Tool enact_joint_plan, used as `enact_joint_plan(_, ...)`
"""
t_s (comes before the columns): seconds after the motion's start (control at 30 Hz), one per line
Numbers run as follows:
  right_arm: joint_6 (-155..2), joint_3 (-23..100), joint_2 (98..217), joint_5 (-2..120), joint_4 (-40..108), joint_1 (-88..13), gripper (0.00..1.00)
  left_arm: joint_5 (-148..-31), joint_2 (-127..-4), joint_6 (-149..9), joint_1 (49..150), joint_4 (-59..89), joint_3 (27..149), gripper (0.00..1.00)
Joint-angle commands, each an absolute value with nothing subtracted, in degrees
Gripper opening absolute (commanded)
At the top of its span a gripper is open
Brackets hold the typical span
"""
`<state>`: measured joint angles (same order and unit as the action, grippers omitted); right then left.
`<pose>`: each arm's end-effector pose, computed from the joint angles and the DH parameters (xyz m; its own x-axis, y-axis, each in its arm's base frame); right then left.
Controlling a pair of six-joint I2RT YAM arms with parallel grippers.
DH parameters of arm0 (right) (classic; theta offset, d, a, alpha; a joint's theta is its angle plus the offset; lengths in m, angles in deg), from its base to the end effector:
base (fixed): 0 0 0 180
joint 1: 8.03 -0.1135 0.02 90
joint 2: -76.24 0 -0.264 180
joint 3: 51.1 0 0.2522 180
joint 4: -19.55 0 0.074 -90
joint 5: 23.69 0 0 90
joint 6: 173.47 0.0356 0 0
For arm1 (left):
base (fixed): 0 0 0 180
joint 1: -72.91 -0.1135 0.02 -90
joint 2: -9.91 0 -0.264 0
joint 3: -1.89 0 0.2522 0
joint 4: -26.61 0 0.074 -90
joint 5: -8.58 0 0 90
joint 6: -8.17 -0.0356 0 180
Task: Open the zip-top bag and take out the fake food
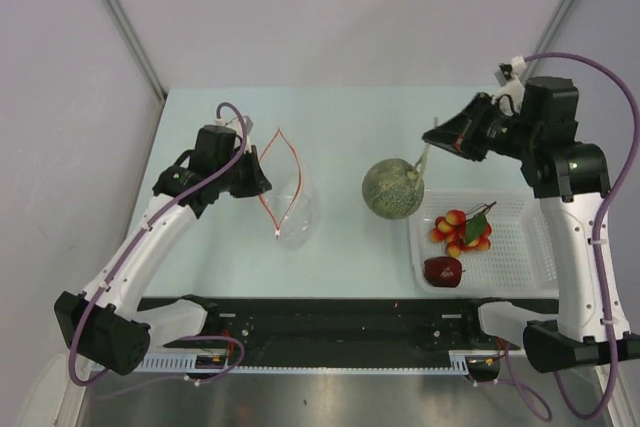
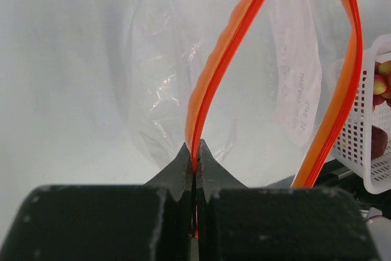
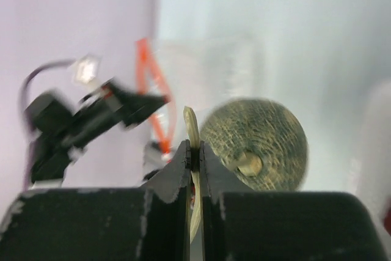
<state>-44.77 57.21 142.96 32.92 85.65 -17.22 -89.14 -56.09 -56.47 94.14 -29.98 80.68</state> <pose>0.1930 0.0511 0.4804 -0.7120 0.4136 -0.5674 -0.2338 0.6223 0.7471 0.2196 -0.0904 0.3349 -0.7754 -0.1541 -0.6124 0.1296 0.9103 -0.3932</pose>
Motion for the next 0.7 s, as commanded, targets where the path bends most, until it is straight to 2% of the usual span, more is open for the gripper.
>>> enact_joint_plan(0.0,-51.6,62.1,144.4,49.4,108.2,-6.0,0.00,-90.2,-54.2,-59.7,93.9,-27.6,83.2,0.00)
enact_joint_plan(0.13,-53.1,60.9,143.7,57.3,113.8,6.1,0.00,-91.8,-52.4,-61.7,93.8,-26.4,83.0,0.00)
enact_joint_plan(0.4,-56.9,60.8,147.4,59.3,114.5,25.5,0.00,-93.4,-45.2,-65.0,93.9,-24.2,80.3,0.00)
enact_joint_plan(0.5,-57.8,58.8,148.9,57.3,113.1,30.0,0.00,-95.4,-43.9,-64.4,93.9,-23.5,78.2,0.00)
enact_joint_plan(0.67,-57.0,53.1,149.0,56.6,107.9,30.6,0.00,-97.1,-42.3,-64.2,93.9,-23.6,75.9,0.00)
